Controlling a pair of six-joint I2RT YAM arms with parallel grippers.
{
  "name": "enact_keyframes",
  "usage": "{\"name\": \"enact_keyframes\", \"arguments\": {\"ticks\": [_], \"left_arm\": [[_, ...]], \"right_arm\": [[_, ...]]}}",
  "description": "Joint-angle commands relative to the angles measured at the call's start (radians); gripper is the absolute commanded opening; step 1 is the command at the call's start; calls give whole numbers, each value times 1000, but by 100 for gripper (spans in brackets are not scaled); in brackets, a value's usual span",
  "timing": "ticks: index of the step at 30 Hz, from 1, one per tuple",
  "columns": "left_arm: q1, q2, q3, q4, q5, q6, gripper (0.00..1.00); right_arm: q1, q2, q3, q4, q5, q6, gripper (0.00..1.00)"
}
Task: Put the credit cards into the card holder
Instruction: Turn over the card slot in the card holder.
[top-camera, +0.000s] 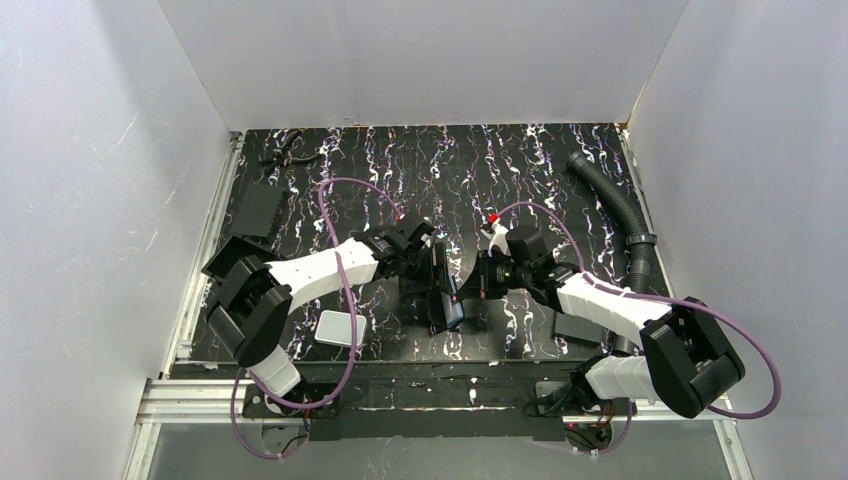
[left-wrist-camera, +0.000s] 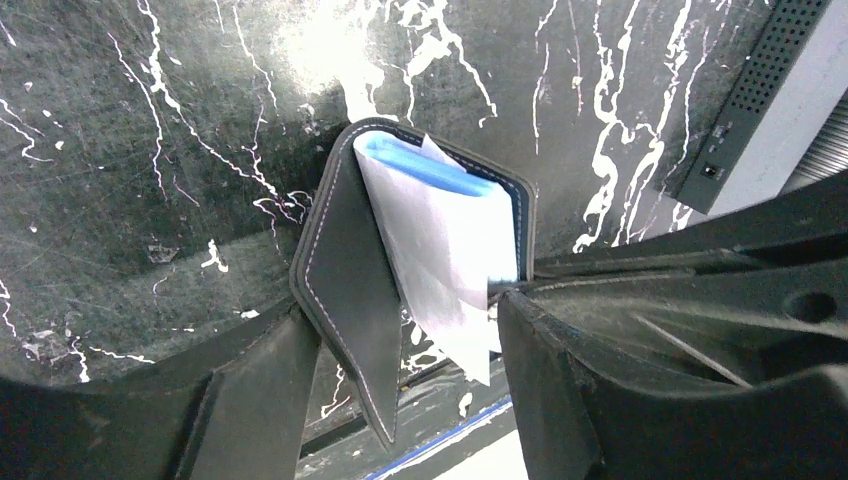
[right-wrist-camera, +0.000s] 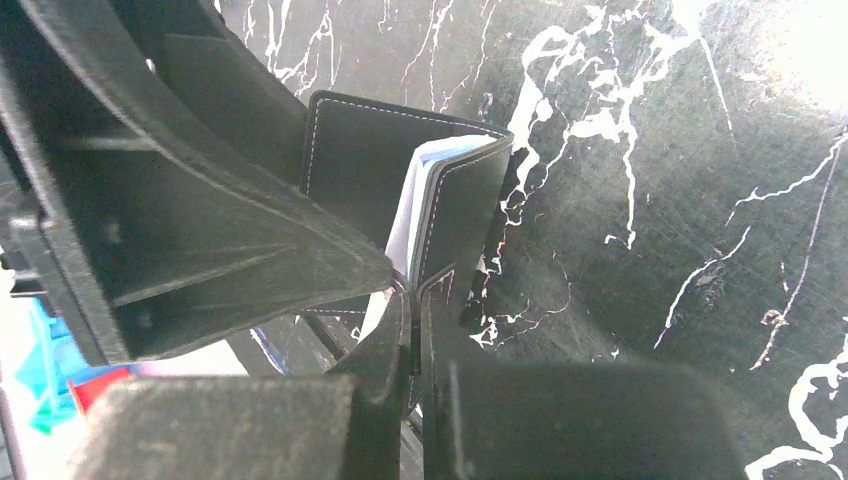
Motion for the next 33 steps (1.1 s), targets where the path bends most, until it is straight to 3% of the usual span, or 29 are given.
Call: {"name": "enact_keyframes", "arguments": {"ticks": [1,15,19,25,27,31,33], "left_arm": [[1,19,42,-13,-30,-3,63],[2,72,68,-17,-53,-4,67],[2,78,61,-15,-62,-1,61],[3,107,75,-55,-104,37,38],[3,109,74,-64,-114,48,32],[3,115,70,-74,-127,62,27],[3,119,63,-70,-125,63,25]], "right_arm": [[0,-28,0,38,-22,-7,1],[0,-27,-1,43,-46,-16,1],[0,-29,4,40,-49,-16,1],[1,-34,10,14,-45,-33,1],[1,-43,19,-35,-22,-54,15],[1,-48,86,-281,130,-116,56],[1,-35,146,-422,226,-152,66]]}}
